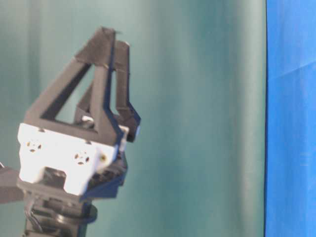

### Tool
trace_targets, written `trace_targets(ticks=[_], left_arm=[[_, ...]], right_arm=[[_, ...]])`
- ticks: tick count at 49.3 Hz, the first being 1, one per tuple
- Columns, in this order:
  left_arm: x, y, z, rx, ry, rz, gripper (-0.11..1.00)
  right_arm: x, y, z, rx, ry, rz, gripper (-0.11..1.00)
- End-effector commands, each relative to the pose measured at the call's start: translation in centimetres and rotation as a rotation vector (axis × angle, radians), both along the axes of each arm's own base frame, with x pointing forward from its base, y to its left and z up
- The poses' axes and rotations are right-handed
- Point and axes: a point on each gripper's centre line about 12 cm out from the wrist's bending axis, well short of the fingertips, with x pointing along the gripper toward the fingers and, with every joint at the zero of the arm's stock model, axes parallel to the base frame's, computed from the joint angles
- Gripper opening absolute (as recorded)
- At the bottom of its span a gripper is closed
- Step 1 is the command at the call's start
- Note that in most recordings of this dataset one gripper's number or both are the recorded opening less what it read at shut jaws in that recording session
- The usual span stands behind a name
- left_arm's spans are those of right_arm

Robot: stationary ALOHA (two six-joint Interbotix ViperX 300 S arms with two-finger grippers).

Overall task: Handover the blue block to the right arm after grasping it with the left arm, then place it in the designated position.
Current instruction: 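Swing the left gripper over the blue cube, fingers pointing down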

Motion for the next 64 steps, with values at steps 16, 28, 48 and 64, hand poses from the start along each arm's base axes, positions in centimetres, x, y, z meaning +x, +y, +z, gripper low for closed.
trace_targets(ticks=[16, 28, 48, 64], left_arm=[[0.4, -0.1, 1.3, -0.004, 0.017, -0.001, 0.92], [1.5, -0.3, 0.2, -0.028, 0.26, 0.012, 0.92], [3.1, -1.0, -1.1, 0.031, 0.728, 0.02, 0.92], [3.8, -1.5, -0.5, 0.068, 0.806, 0.013, 0.92]], right_arm=[[0.3, -0.1, 1.2, 0.004, -0.035, -0.004, 0.99], [0.3, 0.0, 1.2, 0.002, -0.031, -0.002, 0.99], [0.3, -0.1, 1.2, 0.001, -0.032, -0.003, 0.99], [0.3, 0.0, 1.2, 0.001, -0.029, -0.002, 0.99]])
